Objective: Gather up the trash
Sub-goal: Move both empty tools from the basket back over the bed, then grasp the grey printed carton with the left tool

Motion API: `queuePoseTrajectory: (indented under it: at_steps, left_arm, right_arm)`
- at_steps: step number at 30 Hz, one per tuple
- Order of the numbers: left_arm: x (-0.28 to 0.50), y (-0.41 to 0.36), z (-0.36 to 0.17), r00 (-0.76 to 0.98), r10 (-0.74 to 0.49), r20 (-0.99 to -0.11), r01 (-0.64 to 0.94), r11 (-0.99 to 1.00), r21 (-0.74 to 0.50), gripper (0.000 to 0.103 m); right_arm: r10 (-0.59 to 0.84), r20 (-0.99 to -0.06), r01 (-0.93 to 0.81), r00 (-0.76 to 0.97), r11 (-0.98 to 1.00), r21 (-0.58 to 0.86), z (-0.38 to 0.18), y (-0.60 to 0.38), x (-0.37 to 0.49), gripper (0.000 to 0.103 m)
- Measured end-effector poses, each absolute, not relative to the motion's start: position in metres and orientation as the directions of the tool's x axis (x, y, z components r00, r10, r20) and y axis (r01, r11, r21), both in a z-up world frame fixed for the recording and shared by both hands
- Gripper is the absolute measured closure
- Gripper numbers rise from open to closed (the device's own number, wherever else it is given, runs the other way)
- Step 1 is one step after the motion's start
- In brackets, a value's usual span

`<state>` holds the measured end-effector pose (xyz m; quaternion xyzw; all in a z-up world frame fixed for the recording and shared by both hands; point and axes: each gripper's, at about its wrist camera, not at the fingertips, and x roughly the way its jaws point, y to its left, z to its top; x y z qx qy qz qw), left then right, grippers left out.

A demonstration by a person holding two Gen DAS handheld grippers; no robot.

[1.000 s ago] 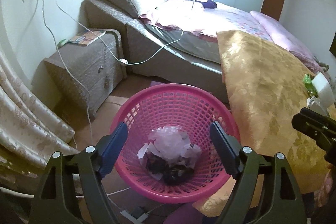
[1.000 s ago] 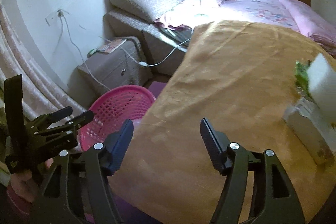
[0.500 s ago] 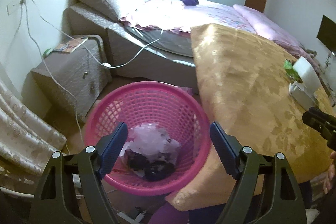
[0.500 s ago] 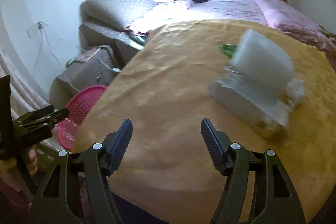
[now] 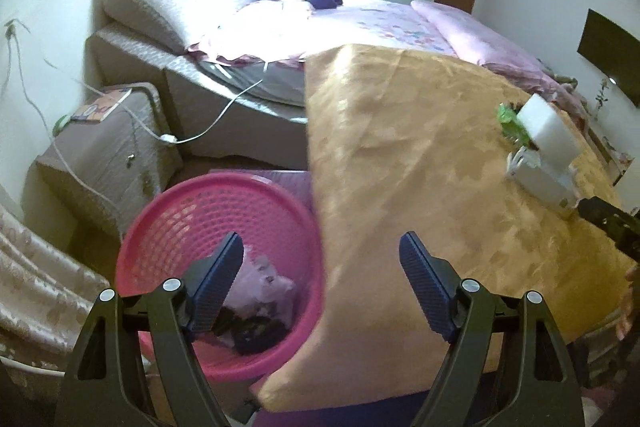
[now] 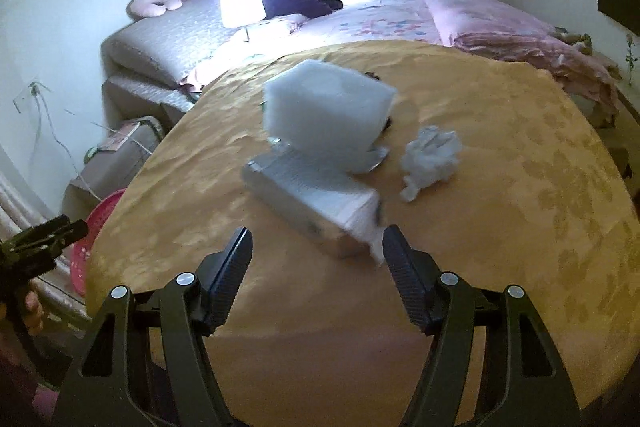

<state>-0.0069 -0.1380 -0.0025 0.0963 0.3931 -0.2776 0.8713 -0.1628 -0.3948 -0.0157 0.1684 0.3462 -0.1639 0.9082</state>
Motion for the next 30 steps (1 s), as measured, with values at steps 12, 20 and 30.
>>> queuePoseTrajectory:
  at_steps: [12,20,30]
  left_arm:
    - [-0.014,-0.215,-0.006,0.429,-0.502,-0.751,0.623,0.767,-0.157,0.026]
    - [-0.017,-0.226,-0.010,0.413,-0.507,-0.757,0.626,0.761,-0.168,0.026]
    - [-0.024,-0.244,0.002,0.380,-0.547,-0.746,0.663,0.723,-0.193,0.026]
  right_arm:
    - [-0.109,-0.691,0.326,0.715,0.926,0.191,-0.020,-0.423,-0.135,0.038]
    - [0.022,-0.675,0.182,0.738,0.956,0.230,-0.018,-0.385,-0.132,0.039]
    - [0.038,-0.660,0.172,0.751,0.953,0.250,-0.008,-0.370,-0.156,0.039]
